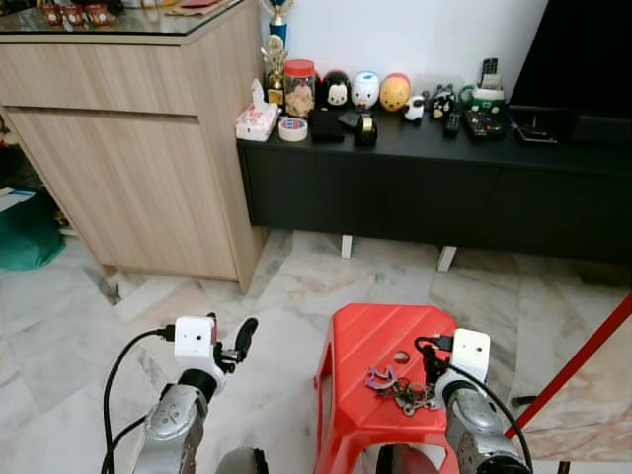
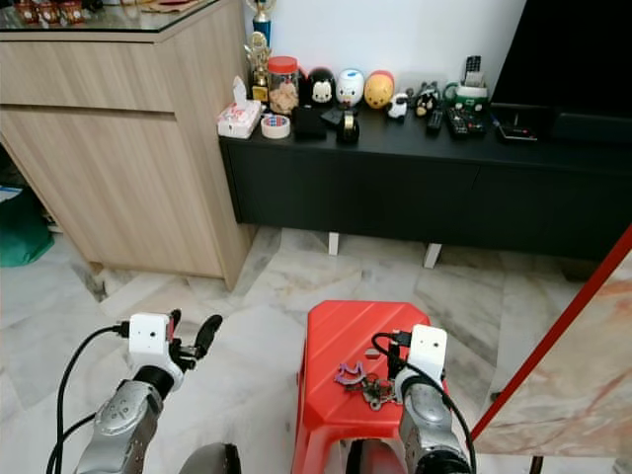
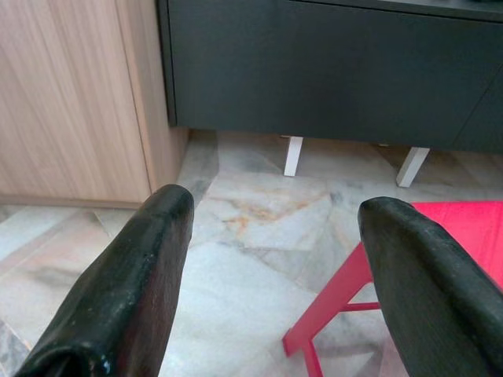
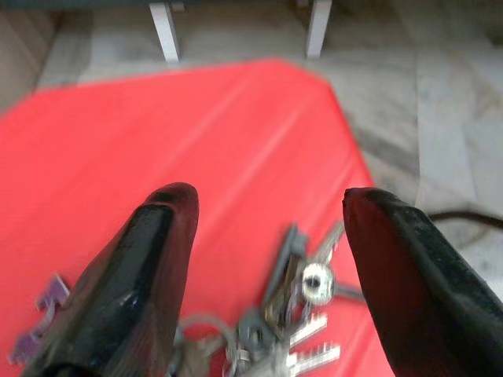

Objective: Hang keys on a hook

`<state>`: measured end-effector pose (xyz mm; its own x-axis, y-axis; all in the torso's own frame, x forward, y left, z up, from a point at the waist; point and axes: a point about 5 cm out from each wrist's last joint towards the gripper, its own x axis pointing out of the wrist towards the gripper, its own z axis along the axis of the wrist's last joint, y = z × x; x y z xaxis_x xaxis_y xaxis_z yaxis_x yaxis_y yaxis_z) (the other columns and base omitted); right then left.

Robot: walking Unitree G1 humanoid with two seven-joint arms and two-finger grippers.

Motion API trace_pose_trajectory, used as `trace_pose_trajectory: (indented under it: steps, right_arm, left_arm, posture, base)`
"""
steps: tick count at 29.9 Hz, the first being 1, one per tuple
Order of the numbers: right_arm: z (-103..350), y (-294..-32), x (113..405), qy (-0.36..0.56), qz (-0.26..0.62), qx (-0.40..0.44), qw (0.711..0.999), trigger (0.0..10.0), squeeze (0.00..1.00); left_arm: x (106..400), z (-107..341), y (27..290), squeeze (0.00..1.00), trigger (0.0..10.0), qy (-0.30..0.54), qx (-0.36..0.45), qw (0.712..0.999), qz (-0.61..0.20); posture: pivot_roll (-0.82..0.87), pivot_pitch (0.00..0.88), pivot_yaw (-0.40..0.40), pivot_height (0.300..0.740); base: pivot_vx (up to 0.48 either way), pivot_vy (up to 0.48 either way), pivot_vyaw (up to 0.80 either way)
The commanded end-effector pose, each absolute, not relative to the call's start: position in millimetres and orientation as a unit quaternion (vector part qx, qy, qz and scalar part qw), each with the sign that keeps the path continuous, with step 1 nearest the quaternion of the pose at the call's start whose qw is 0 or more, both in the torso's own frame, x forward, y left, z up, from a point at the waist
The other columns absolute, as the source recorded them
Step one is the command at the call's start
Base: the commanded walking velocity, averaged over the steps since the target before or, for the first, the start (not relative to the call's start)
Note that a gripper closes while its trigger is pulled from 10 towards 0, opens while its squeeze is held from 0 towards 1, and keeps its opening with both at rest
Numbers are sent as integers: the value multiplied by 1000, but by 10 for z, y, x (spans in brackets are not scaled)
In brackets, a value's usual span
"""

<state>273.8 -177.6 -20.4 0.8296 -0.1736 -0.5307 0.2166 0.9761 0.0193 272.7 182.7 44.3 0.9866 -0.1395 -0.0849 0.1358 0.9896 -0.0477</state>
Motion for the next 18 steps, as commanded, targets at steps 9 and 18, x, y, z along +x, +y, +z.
trace_pose_trajectory:
  steps: [9, 18]
  right_arm:
    - [-187, -1782, 2788, 288, -112, 34, 951, 10000, 0]
    - [-142, -1782, 2840, 281, -107, 22, 954, 10000, 0]
  left_arm:
    - [2835, 448, 1764, 0, 10000, 40, -63, 996, -55]
    - [2988, 569, 1693, 0, 10000, 22, -70, 995, -73]
  posture:
    - [61, 26, -9, 593]
    - [63, 81, -12, 593]
  base:
    - [0, 0, 0]
    - [0, 0, 0]
